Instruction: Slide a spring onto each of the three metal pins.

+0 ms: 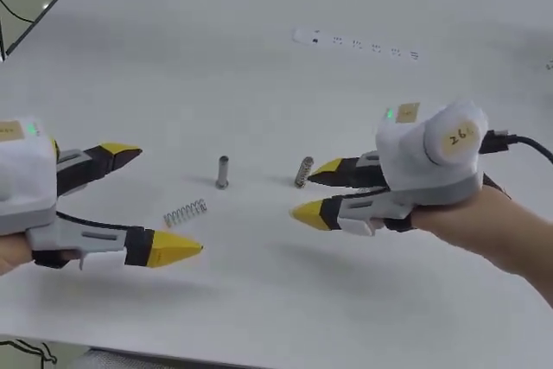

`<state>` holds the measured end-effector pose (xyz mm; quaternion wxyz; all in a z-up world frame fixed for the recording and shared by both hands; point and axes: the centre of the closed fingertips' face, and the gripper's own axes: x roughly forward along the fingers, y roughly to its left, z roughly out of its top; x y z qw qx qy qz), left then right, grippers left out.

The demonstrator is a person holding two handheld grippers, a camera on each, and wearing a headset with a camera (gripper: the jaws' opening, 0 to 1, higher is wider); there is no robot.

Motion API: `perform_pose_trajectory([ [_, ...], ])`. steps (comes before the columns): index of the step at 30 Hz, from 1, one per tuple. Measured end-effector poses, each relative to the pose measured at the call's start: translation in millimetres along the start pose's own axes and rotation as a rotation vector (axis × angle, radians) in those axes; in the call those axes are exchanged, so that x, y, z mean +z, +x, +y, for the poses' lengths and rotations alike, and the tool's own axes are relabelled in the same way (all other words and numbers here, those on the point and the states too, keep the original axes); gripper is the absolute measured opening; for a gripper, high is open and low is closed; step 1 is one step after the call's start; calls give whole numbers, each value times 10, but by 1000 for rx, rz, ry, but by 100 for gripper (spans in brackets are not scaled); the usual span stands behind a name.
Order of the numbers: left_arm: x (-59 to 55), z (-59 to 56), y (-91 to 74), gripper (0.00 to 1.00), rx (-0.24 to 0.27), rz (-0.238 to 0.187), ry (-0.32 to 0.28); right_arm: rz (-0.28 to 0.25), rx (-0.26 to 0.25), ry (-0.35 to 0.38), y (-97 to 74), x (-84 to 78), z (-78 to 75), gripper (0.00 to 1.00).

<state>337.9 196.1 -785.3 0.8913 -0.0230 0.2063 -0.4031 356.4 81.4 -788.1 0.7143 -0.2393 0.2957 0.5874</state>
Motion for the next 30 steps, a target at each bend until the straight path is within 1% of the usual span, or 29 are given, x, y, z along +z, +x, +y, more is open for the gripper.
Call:
perform_pose_trajectory([
  [1, 0, 1, -3, 98, 1, 0, 1, 6, 14, -10, 27, 32, 21, 30],
  [5, -4, 4, -20, 98, 3, -3, -1, 11, 38, -45, 101, 141, 57, 28],
  [7, -9, 5, -26, 98, 4, -2, -1, 26, 53, -91, 158, 198, 76, 28],
  [9, -15, -1, -30, 98, 4, -2, -1, 34, 77, -114, 202, 252, 117, 27],
  [11, -22, -5, -32, 98, 3, -1, -2, 41, 89, -142, 236, 291, 138, 27],
  [14, -32, 3, -36, 98, 6, -2, -4, 68, 137, -214, 295, 340, 224, 26],
  [16, -28, 1, -38, 98, 7, -3, -8, 72, 168, -244, 339, 381, 293, 26],
  [20, -45, -4, -42, 98, 7, 2, -9, 81, 185, -305, 436, 440, 342, 25],
  [22, -50, 0, -48, 98, 9, 3, -10, 81, 189, -319, 490, 468, 356, 24],
  [23, -55, 8, -53, 98, 9, 3, -12, 74, 191, -348, 521, 493, 370, 23],
  [24, -57, 11, -57, 98, 9, 2, -14, 67, 193, -362, 541, 510, 386, 23],
  [27, -72, 23, -68, 98, 13, 7, -11, 69, 190, -421, 628, 529, 414, 21],
  [30, -78, 37, -75, 98, 13, 6, -13, 84, 189, -478, 740, 502, 448, 20],
])
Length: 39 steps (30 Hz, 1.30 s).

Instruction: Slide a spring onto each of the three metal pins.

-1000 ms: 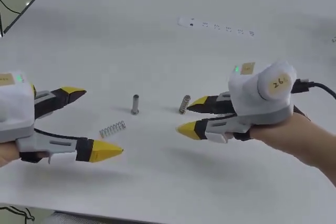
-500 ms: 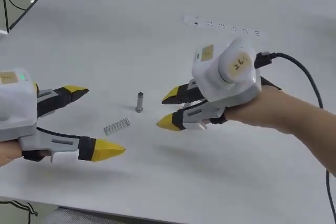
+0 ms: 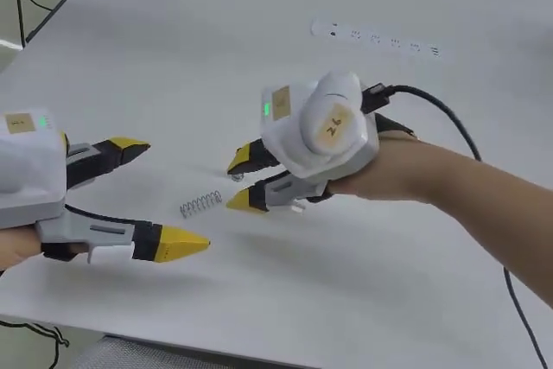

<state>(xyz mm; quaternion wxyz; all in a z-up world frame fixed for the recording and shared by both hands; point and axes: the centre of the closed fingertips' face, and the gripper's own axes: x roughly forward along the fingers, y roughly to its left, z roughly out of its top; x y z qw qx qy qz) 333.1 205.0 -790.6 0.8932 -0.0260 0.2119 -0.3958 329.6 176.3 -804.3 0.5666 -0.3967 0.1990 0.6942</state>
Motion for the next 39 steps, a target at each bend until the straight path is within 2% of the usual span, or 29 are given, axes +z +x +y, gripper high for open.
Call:
perform_pose_trajectory([
  [5, -9, -9, 11, 98, -5, 4, 3, 4, 14, -19, 136, 2, 35, 19],
  [6, -10, -11, 14, 98, -7, 3, 1, 25, 18, -41, 256, -26, 46, 18],
  [10, -33, -14, 16, 98, -8, 6, -3, 25, -13, -40, 345, -45, -13, 18],
  [12, -47, -17, 20, 98, -10, 7, -4, 35, -8, -35, 387, -78, -21, 17],
  [17, -60, -30, 35, 98, -13, 11, -7, 48, -14, -29, 439, -110, -41, 16],
  [26, -56, -27, 32, 98, -11, 9, -11, 58, -9, 39, 522, -185, -36, 16],
  [33, -58, -21, 33, 98, -7, 9, -15, 72, 2, 60, 543, -272, 8, 10],
  [39, -75, -17, 34, 98, -8, 14, -15, 54, -5, 91, 548, -271, 22, 8],
])
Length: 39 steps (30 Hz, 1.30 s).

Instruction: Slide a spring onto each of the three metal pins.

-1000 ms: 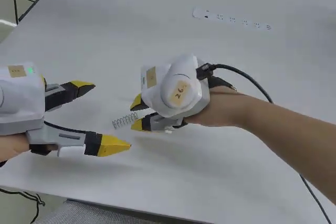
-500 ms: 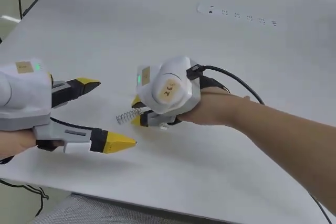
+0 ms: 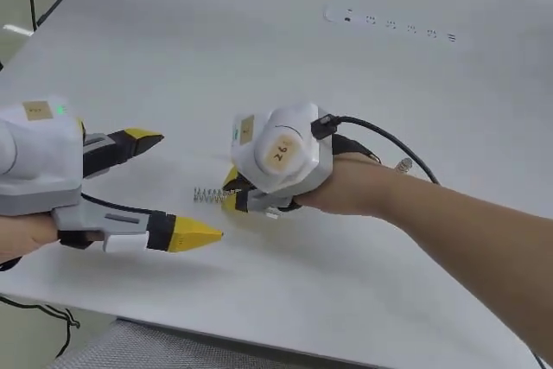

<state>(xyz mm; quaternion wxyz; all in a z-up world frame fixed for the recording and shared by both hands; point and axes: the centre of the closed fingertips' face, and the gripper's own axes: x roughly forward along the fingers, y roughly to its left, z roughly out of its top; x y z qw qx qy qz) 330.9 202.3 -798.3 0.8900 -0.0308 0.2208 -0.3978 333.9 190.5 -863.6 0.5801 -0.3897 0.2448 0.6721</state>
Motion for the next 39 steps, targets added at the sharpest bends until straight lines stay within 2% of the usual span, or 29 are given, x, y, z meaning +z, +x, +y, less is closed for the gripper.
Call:
perform_pose_trajectory([
  [2, 1, -11, 0, 98, -3, 2, 1, -14, -4, 28, 9, 8, -6, 8],
  [7, 20, -39, 3, 98, -8, 3, 7, -28, -20, 33, -49, 41, -2, 8],
  [12, 43, -53, 16, 98, -10, 2, 13, -55, -37, 35, -208, 119, -33, 8],
  [18, 124, -131, 69, 97, -26, -3, 30, -82, -62, 49, -474, 154, -80, 8],
  [28, 210, -261, 179, 94, -61, -9, 50, -90, -97, 66, -871, 2, -54, 8],
  [39, 247, -399, 277, 88, -100, -8, 66, -73, -120, 89, -1075, -247, 55, 8],
])
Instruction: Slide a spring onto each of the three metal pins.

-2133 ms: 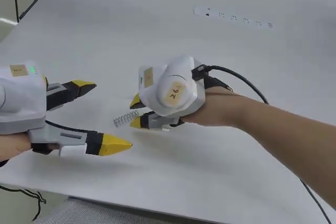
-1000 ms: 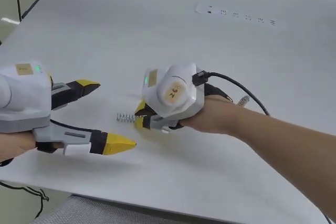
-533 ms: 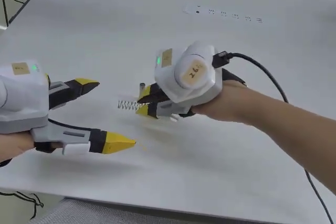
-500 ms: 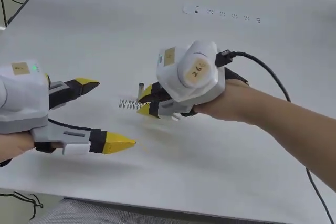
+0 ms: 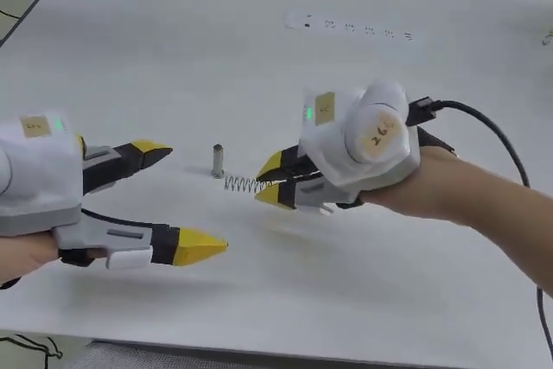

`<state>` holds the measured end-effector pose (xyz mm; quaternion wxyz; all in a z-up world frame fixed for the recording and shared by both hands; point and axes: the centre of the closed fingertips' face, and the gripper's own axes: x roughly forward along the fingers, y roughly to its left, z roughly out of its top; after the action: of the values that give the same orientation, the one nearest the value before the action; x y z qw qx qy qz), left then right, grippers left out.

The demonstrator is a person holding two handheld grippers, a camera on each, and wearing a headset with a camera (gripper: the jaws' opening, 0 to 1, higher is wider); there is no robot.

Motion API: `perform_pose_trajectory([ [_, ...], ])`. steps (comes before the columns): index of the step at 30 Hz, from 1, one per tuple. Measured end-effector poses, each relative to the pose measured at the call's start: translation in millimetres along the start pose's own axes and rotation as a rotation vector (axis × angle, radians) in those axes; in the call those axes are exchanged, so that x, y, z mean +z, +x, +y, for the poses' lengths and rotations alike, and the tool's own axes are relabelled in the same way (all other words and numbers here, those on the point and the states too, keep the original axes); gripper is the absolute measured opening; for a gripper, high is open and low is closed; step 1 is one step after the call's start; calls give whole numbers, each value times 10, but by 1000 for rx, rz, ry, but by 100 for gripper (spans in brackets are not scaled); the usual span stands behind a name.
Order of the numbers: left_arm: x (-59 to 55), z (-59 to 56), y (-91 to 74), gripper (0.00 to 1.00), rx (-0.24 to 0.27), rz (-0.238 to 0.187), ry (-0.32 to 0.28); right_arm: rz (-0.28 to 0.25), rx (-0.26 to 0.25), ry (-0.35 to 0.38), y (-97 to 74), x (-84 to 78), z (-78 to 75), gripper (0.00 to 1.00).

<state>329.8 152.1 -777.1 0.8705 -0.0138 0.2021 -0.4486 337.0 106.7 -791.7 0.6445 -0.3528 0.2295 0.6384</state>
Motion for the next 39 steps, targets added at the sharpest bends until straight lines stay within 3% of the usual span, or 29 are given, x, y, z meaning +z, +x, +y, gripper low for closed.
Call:
perform_pose_trajectory([
  [9, -31, -103, 72, 82, -41, 23, -4, 14, -24, 14, -101, -153, 1, 8],
  [19, -39, -277, 245, 70, -100, 31, 10, 4, -22, 3, -89, -145, 106, 8],
  [33, 30, -348, 478, 43, -178, 33, 52, 26, -31, -28, -149, -224, 140, 8],
  [39, 17, -409, 549, 28, -210, 49, 120, 39, -31, -49, -154, -243, 156, 8],
])
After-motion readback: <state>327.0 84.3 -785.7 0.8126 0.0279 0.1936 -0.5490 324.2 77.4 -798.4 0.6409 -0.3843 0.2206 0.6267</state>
